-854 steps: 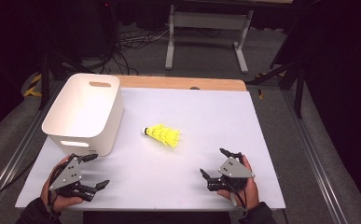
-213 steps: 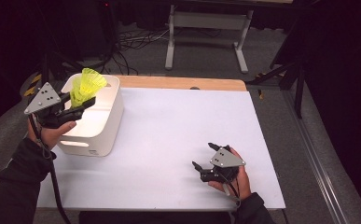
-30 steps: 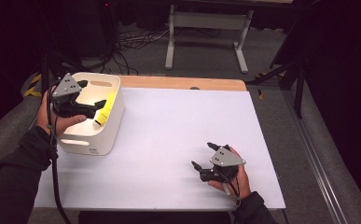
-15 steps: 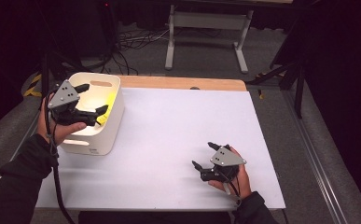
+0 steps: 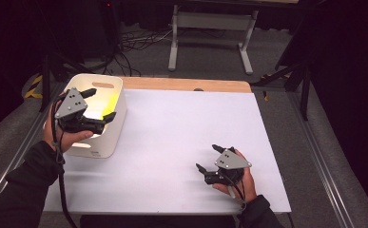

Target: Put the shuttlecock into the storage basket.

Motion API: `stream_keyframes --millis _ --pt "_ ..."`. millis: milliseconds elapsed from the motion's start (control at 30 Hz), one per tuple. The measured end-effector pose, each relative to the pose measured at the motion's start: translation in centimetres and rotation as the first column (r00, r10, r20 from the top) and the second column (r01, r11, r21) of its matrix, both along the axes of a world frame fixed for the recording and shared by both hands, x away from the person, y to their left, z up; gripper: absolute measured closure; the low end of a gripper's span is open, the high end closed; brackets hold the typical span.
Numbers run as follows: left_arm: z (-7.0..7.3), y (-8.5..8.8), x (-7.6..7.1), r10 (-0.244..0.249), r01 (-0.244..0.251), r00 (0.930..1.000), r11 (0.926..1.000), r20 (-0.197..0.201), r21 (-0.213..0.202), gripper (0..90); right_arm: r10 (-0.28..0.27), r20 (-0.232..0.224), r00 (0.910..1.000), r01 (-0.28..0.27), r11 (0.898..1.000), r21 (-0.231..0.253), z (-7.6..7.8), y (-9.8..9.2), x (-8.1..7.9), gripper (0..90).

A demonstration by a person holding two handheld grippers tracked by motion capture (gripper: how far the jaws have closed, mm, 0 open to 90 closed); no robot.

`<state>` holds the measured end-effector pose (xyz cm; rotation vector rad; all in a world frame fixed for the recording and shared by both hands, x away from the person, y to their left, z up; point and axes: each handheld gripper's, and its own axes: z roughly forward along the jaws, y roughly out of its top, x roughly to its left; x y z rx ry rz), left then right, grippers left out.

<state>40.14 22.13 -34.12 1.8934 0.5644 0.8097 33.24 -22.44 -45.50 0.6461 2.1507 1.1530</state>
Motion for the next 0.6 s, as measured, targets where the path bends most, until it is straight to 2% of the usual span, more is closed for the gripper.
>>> stream_keyframes --millis 200,333,533,600 --pt "-0.2 -0.6 -0.3 -0.025 0.025 0.9996 0.9996 0.010 0.011 7.9 0.000 -0.001 1.0000 0.000 1.000 0.001 0.0 0.0 0.0 16.9" --pt "-0.2 -1.1 -0.5 -0.035 0.035 0.9993 0.9994 0.008 0.001 8.0 0.001 -0.001 1.0000 -0.001 1.000 0.001 0.0 0.0 0.0 17.0" --pt "-0.4 -1.9 -1.0 -0.064 0.064 0.9977 0.9979 0.021 -0.011 8.2 0.001 0.000 1.0000 -0.001 1.000 0.003 0.1 -0.1 0.0 17.0" --pt "-0.4 -2.1 -1.2 -0.069 0.069 0.9970 0.9976 0.037 -0.004 8.2 0.001 0.000 1.0000 -0.001 1.000 0.002 0.1 -0.1 0.0 17.0"
